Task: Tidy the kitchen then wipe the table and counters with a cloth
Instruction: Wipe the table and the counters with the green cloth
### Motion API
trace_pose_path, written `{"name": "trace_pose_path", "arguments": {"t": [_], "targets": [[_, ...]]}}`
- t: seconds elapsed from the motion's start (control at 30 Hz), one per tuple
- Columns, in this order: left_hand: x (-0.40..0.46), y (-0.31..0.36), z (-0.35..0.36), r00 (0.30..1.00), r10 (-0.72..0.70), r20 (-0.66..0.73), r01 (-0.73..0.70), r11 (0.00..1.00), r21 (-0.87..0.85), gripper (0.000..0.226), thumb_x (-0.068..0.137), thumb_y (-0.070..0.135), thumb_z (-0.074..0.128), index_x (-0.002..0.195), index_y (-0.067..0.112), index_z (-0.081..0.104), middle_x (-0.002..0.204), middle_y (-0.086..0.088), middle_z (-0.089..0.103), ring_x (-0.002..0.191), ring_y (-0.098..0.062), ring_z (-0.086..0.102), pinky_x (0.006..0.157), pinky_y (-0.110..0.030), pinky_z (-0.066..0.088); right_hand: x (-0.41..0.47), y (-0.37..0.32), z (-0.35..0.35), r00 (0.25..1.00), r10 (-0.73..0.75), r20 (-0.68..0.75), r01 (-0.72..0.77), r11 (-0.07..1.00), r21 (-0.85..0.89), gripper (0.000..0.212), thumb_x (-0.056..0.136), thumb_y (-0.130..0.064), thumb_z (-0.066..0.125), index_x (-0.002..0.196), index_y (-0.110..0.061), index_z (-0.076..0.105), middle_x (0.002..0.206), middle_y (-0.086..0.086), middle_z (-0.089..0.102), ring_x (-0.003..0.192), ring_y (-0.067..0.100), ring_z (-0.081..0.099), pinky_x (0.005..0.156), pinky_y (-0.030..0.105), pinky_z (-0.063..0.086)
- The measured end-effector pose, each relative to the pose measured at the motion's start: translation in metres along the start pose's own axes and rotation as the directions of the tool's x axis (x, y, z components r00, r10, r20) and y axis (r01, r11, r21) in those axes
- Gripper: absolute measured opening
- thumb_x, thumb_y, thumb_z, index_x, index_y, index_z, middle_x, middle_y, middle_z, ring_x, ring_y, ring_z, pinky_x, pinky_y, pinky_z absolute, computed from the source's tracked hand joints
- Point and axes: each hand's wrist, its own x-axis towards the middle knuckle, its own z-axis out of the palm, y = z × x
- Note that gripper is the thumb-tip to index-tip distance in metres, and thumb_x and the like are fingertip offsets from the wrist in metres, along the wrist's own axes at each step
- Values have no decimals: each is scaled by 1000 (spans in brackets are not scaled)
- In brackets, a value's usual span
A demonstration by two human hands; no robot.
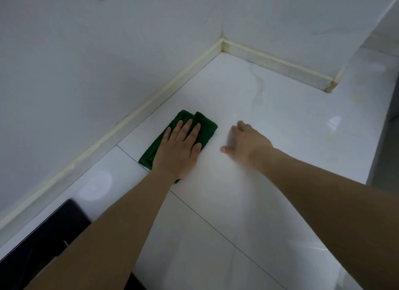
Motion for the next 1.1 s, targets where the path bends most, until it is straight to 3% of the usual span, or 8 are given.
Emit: {"name": "trace_pose_path", "arguments": {"t": [0.1, 0.33, 0.57, 0.73, 0.83, 0.9, 0.97, 1.1], "targets": [[1, 0, 1, 1000, 10, -13, -10, 1000, -17, 60, 98, 48, 8, 155, 29, 3, 163, 3, 3, 149, -16, -3, 121, -40, -2, 4, 0, 0, 1000, 13, 1, -13, 1000, 4, 79, 90, -56, 52, 149, -12, 24, 157, 3, 15, 140, 25, 28, 104, 42, 39], [-16, -5, 2, 1000, 6, -3, -6, 1000, -18, 56, 101, 45, 12, 154, 31, -1, 162, 6, -4, 149, -13, -8, 121, -39, -5, 10, 1, 2, 1000, -7, -18, 7, 1000, -14, 74, 88, -57, 54, 141, -9, 34, 142, 3, 31, 128, 24, 40, 91, 41, 45], [-14, -1, 1, 999, -28, 38, 28, 1000, -3, 56, 101, 45, 14, 154, 34, -3, 162, 6, -4, 148, -14, -10, 121, -41, -6, 10, 3, 7, 998, -8, -69, 11, 999, 42, 74, 86, -56, 59, 140, -10, 38, 146, 4, 31, 126, 26, 44, 90, 40, 44], [-32, 23, 2, 997, -68, 43, 68, 998, 7, 59, 101, 46, 13, 154, 31, -6, 162, 5, -8, 148, -15, -13, 120, -39, -10, 7, 7, 4, 994, -15, -104, 19, 999, 34, 71, 83, -59, 59, 133, -11, 46, 136, 5, 40, 118, 26, 49, 78, 33, 40], [-43, 38, 3, 996, -84, 29, 83, 996, 15, 59, 101, 46, 14, 154, 30, -6, 162, 5, -7, 148, -16, -12, 120, -38, -10, -5, 17, 5, 990, -58, -125, 74, 988, 133, 69, 88, -55, 55, 141, -14, 39, 151, 1, 31, 132, 23, 40, 96, 38, 39], [-44, 40, 3, 994, -101, 34, 101, 995, 11, 59, 101, 46, 14, 154, 31, -6, 162, 6, -7, 148, -16, -13, 120, -38, -10, -12, 29, 6, 987, -58, -151, 97, 959, 265, 66, 95, -47, 51, 149, -16, 28, 158, -3, 19, 143, 20, 25, 112, 38, 26], [-42, 41, 4, 994, -105, 36, 105, 994, 12, 59, 100, 46, 14, 154, 32, -6, 162, 6, -7, 148, -15, -14, 120, -38, -10, -16, 51, 4, 968, -47, -247, 125, 942, 310, 63, 98, -42, 47, 151, -18, 24, 159, -3, 18, 145, 17, 19, 116, 34, 18], [-35, 43, 4, 994, -103, 33, 103, 995, 2, 58, 100, 46, 15, 154, 34, -6, 162, 7, -6, 148, -14, -14, 120, -38, -10, -13, 102, -3, 939, 0, -343, 80, 972, 220, 55, 99, -39, 44, 147, -12, 35, 157, 3, 27, 144, 21, 22, 115, 33, 19]]}}
